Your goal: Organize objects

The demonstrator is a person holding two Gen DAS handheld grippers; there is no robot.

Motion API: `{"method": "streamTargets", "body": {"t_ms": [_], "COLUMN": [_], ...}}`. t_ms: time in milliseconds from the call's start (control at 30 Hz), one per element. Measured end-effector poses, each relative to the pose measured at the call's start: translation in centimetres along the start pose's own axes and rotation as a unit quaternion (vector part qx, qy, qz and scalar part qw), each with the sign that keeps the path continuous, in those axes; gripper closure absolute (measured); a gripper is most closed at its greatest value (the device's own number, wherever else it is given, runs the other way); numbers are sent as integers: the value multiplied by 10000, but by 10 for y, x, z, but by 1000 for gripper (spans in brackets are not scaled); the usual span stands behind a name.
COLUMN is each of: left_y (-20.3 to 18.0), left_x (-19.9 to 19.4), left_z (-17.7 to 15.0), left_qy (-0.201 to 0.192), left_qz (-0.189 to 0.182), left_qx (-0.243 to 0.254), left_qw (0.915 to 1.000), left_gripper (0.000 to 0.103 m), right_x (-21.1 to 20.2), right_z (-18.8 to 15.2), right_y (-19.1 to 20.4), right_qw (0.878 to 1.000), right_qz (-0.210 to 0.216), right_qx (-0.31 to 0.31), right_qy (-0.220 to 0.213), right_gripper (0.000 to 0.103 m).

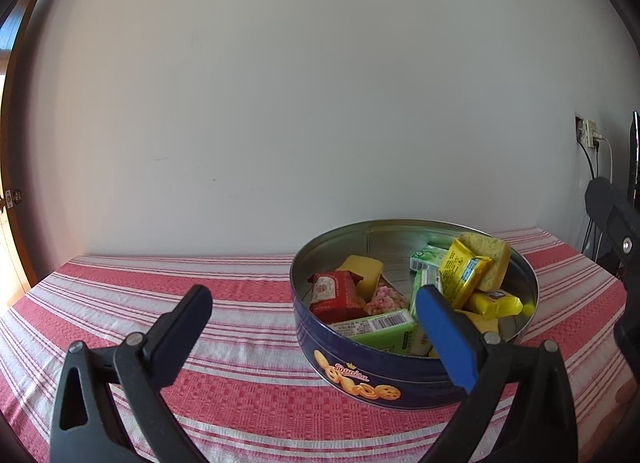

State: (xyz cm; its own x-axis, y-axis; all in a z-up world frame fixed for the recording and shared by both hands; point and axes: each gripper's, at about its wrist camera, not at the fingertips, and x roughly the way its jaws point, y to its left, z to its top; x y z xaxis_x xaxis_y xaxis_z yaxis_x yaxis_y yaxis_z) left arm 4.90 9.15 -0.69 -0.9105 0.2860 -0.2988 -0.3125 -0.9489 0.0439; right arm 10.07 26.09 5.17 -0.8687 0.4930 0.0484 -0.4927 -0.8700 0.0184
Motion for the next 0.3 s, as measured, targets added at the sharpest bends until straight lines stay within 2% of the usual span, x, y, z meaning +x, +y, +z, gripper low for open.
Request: {"method": "streamTargets", "body": {"t_ms": [300], "left_y": [0], "left_x": [0], "left_z": [0], "left_qy": [76], "left_qz": [87], "left_qx": [-40], "left_qw": [9999], "left_gripper": [0], "right_x": [0], "right_z": [1], "right_y": [0], "right_qw": [10000], "right_qz": [-41], "right_qx": [9], "right_qy": [53], "right_gripper": [1]}}
